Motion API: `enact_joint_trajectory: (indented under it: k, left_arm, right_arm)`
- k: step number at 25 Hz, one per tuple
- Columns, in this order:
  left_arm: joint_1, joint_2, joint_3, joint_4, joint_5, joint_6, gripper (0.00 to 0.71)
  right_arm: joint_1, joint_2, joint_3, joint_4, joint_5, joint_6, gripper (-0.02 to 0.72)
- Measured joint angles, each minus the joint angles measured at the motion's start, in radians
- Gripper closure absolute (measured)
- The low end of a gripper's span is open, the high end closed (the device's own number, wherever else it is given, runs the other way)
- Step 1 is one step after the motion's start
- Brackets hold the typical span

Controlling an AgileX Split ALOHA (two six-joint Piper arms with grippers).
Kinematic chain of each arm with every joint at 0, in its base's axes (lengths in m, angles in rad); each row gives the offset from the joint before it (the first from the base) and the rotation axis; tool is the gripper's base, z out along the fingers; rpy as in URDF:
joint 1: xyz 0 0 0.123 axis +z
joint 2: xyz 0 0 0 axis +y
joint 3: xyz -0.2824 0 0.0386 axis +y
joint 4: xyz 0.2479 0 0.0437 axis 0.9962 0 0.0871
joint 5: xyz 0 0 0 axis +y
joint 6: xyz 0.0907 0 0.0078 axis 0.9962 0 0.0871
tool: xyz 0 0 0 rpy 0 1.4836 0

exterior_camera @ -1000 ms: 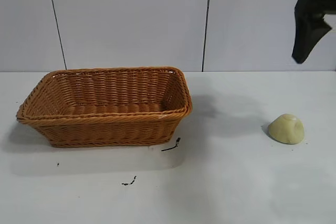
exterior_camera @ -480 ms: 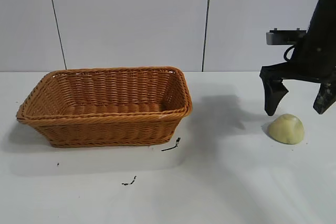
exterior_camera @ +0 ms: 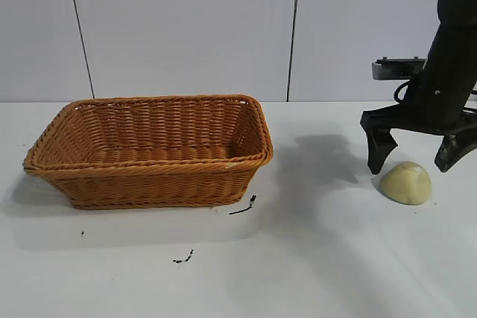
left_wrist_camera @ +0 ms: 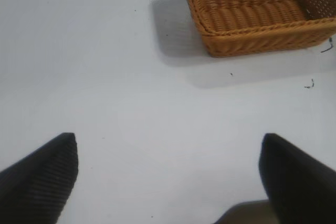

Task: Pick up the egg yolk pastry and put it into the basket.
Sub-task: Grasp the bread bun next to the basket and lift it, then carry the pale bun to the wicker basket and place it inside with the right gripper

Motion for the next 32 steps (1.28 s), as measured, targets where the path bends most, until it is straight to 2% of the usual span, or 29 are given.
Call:
enact_joint_trajectory:
  k: [3, 9, 11, 14, 17, 26, 32]
  left_arm:
    - [0.0, 0.0, 0.0, 0.0, 0.0, 0.0, 0.014]
    - [0.0, 0.0, 0.0, 0.0, 0.0, 0.0, 0.014]
    - [0.0, 0.0, 0.0, 0.0, 0.0, 0.0, 0.014]
    - [0.0, 0.0, 0.0, 0.0, 0.0, 0.0, 0.014]
    - [0.0, 0.0, 0.0, 0.0, 0.0, 0.0, 0.014]
    - [0.0, 0.0, 0.0, 0.0, 0.0, 0.0, 0.014]
    - [0.0, 0.0, 0.0, 0.0, 0.0, 0.0, 0.014]
  right_arm:
    - [0.0, 0.0, 0.0, 0.001, 0.003, 0.0, 0.102]
    - [0.0, 0.0, -0.001, 0.002, 0.017, 0.0, 0.485]
    - [0.0, 0.0, -0.005, 0.002, 0.019, 0.0, 0.538]
    - [0.0, -0.002, -0.016, 0.002, 0.034, 0.0, 0.561]
    - [0.0, -0.019, -0.061, 0.002, 0.092, -0.002, 0.569]
    - [0.0, -0.113, -0.384, 0.001, 0.351, -0.007, 0.569]
    - [0.006, -0.113, -0.479, 0.022, 0.392, -0.007, 0.57]
